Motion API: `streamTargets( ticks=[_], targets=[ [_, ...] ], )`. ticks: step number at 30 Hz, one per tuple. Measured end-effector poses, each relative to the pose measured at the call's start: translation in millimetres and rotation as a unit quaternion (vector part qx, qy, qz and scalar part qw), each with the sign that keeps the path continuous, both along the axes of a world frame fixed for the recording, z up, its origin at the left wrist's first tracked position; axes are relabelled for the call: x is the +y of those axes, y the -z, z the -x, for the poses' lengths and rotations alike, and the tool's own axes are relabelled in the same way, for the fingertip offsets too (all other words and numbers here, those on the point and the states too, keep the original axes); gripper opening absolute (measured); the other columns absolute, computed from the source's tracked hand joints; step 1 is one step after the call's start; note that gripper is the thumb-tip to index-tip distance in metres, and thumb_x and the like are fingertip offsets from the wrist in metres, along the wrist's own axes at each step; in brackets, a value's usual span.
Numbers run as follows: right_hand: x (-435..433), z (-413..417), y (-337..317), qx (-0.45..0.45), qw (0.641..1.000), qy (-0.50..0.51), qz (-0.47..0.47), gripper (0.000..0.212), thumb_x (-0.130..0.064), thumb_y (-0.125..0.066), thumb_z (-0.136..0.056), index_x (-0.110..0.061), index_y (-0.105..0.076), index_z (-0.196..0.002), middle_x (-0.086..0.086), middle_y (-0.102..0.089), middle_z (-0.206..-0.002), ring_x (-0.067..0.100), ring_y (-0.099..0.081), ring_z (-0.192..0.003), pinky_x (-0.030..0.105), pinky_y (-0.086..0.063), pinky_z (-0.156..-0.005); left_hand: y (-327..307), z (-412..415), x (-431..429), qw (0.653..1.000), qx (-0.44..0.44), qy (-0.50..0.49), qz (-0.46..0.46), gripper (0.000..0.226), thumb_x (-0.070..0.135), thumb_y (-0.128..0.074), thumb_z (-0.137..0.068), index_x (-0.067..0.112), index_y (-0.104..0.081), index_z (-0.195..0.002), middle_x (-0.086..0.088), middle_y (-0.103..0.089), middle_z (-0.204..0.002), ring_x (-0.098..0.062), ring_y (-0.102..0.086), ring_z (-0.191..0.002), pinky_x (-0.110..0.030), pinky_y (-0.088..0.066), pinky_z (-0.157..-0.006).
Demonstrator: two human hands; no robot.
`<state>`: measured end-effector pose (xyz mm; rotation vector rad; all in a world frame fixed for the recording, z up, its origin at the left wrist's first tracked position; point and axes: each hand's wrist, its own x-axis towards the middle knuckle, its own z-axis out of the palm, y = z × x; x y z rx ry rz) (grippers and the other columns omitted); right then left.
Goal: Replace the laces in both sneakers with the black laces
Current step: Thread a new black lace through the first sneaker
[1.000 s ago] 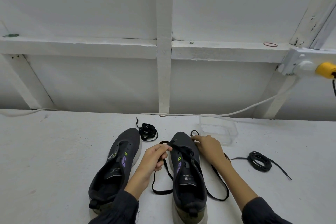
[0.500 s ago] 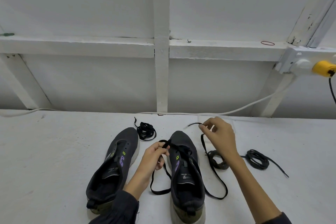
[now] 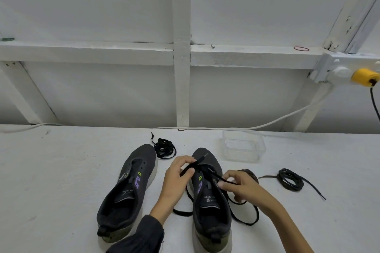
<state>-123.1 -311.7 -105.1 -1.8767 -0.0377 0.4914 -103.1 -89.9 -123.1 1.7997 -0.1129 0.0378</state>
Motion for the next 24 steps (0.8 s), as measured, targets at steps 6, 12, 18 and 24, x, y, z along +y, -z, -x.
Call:
streamTargets(
  ticks=[6, 12, 18, 24],
  targets=[
    [-1.4, -3.9, -10.4, -0.028, 0.999, -0.019, 0.014, 0.018, -0.021, -0.069, -0.090, -0.010, -0.062, -0.077, -0.008, -0.045, -0.055, 0.010, -0.030, -0.048, 0.020, -0.023, -0.047, 5.6, -4.6, 0.9, 0.995, -0.038, 0.030, -0.087, 0.024, 0.011, -0.064, -0.089, 0.033, -0.070, -0.096, 0.020, -0.068, -0.101, 0.001, -0.059, -0.103, -0.017, -0.044, -0.081],
    [0.0, -33.0, -30.2, -0.181, 0.978, 0.055, 0.084, 0.014, -0.023, -0.073, -0.085, -0.014, -0.066, -0.076, -0.011, -0.045, -0.053, 0.009, -0.036, -0.051, 0.022, -0.028, -0.051, 0.2, -3.5, 0.9, 0.998, -0.048, 0.005, -0.047, 0.021, 0.005, -0.063, -0.090, 0.024, -0.071, -0.091, 0.016, -0.071, -0.092, 0.000, -0.063, -0.096, -0.008, -0.042, -0.078],
    [10.6, -52.0, -22.3, -0.263, 0.933, 0.033, 0.243, 0.018, -0.038, -0.067, -0.087, -0.022, -0.063, -0.080, -0.007, -0.048, -0.055, 0.009, -0.042, -0.055, 0.030, -0.031, -0.056, -0.4, -0.5, 2.8, 0.999, -0.003, -0.001, -0.034, 0.015, 0.012, -0.064, -0.091, 0.025, -0.071, -0.093, 0.018, -0.071, -0.094, 0.001, -0.062, -0.096, -0.013, -0.042, -0.082],
    [4.8, -34.0, -27.5, -0.221, 0.968, 0.101, 0.056, 0.026, -0.029, -0.058, -0.097, -0.020, -0.068, -0.074, -0.012, -0.046, -0.051, 0.007, -0.039, -0.052, 0.023, -0.034, -0.053, -5.5, 6.8, 7.4, 0.999, 0.015, -0.033, 0.025, 0.007, 0.023, -0.067, -0.090, 0.019, -0.069, -0.085, 0.012, -0.071, -0.089, 0.003, -0.051, -0.060, -0.019, -0.040, -0.067]
  ],
)
